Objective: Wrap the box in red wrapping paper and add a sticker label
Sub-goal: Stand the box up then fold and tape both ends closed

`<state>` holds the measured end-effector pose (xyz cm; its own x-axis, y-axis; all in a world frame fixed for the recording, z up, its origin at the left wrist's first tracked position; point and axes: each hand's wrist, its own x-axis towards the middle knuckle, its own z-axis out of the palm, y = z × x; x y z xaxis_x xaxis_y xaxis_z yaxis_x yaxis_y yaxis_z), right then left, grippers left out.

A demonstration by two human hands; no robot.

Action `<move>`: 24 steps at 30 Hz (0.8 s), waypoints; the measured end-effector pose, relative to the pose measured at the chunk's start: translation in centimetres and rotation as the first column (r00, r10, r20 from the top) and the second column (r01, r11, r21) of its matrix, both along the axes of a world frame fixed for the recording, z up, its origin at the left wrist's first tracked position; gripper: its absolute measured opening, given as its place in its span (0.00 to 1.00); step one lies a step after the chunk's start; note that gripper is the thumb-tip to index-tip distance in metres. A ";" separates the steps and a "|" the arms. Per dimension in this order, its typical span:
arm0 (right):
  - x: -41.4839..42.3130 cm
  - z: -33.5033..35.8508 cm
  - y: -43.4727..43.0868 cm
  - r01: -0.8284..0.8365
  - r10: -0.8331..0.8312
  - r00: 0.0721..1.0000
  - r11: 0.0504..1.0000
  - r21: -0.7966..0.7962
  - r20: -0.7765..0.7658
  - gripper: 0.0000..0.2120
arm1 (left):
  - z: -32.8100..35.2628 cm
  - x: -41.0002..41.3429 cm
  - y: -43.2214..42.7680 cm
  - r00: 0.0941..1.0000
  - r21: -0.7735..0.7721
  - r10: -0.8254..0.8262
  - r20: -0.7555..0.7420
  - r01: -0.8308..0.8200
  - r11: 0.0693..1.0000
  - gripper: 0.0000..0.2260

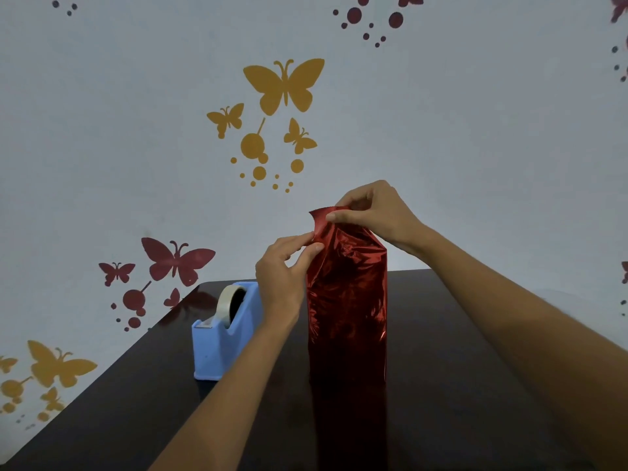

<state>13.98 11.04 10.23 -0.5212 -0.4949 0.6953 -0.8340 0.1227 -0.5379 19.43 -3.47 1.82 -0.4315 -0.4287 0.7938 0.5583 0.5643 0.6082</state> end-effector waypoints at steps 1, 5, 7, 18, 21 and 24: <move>0.0 0.0 0.1 -0.009 0.009 1.000 1.000 0.001 0.016 0.04 | 0.0 0.0 0.0 1.000 -0.008 -0.012 0.005 0.012 1.000 0.09; 0.2 0.3 -0.5 0.082 -0.084 0.996 0.995 0.060 0.025 0.12 | 0.1 -0.1 -0.1 1.000 -0.005 -0.014 0.007 0.014 1.000 0.05; 0.3 0.6 -1.1 0.227 -0.220 0.974 0.958 0.174 -0.061 0.16 | 0.0 -0.1 -0.2 1.000 -0.009 -0.010 0.006 0.010 1.000 0.05; 0.7 2.3 -0.3 0.291 -0.288 0.956 0.954 0.072 -0.056 0.20 | 0.1 0.1 -0.7 0.999 0.010 -0.044 0.013 0.044 0.999 0.06; 0.5 2.2 1.1 0.394 -0.385 0.918 0.864 0.314 -0.091 0.25 | 0.1 0.1 -0.7 0.999 -0.003 -0.036 0.004 0.036 0.999 0.07; 0.4 1.4 0.9 0.256 -0.250 0.966 0.890 0.378 -0.066 0.17 | -0.1 -0.1 -0.5 1.000 -0.002 -0.024 -0.008 0.024 1.000 0.05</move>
